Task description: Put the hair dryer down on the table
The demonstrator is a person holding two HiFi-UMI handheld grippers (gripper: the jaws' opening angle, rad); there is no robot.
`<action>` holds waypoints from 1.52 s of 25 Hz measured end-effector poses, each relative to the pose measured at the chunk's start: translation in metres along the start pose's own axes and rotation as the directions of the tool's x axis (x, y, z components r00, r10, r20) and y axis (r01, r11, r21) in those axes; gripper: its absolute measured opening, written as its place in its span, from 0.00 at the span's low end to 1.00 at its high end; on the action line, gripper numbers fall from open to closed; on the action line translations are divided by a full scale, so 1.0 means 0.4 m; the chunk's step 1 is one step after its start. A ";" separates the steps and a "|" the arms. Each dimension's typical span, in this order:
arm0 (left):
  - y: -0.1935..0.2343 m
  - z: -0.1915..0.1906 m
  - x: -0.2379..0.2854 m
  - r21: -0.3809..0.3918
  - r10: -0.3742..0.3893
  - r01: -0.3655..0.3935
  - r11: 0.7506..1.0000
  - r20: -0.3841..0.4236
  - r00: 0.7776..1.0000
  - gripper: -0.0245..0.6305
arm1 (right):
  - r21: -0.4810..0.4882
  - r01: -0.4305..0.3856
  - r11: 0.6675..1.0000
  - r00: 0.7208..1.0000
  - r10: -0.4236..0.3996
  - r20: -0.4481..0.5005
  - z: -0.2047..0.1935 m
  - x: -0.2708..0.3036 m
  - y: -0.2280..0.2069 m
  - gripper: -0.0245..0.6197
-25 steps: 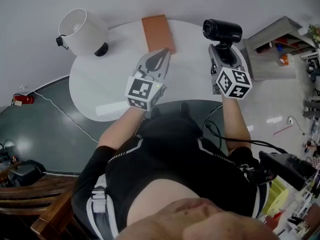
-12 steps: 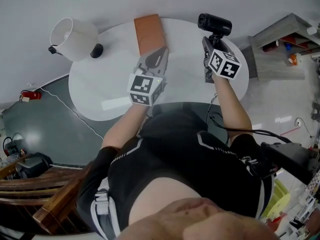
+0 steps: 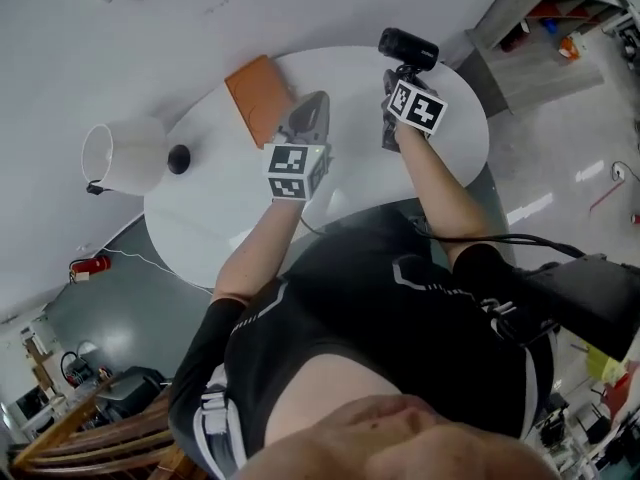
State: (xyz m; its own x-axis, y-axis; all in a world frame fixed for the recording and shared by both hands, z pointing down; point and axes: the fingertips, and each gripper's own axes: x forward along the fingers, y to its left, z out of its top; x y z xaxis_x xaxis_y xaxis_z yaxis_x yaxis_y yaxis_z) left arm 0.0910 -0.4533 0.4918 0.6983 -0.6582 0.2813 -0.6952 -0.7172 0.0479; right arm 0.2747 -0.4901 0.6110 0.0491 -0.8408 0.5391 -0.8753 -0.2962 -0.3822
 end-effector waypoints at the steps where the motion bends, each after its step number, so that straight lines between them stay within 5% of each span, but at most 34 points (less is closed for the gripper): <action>1: -0.011 -0.007 0.018 0.012 -0.024 0.024 1.000 -0.012 1.000 0.09 | 0.023 0.023 0.999 1.000 -0.023 0.005 -0.006 0.005 -0.021 0.43; 6: -0.066 -0.055 0.112 0.021 -0.114 0.116 0.993 -0.061 0.992 0.09 | 0.098 0.115 0.989 0.993 -0.114 -0.014 -0.035 0.039 -0.110 0.43; 16: -0.183 -0.140 0.245 0.074 -0.287 0.305 0.949 -0.191 0.939 0.09 | 0.255 0.307 0.917 0.952 -0.291 -0.099 -0.121 0.077 -0.299 0.43; 31: -0.222 -0.201 0.326 0.075 -0.300 0.332 0.940 -0.280 0.912 0.09 | 0.356 0.461 0.813 0.887 -0.422 -0.186 -0.148 0.135 -0.446 0.42; 38: -0.216 -0.200 0.334 0.071 -0.275 0.306 0.949 -0.285 0.918 0.09 | 0.297 0.537 0.789 0.842 -0.485 -0.235 -0.156 0.155 -0.468 0.43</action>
State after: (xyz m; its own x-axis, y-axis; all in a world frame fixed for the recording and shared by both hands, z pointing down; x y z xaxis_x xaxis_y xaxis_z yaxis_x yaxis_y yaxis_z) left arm 0.2307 -0.4608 0.6018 0.7838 -0.3423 0.5182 -0.4345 -0.8984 0.0638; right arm 0.4118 -0.4586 0.7627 0.3525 -0.4581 0.8160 -0.5216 -0.8201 -0.2351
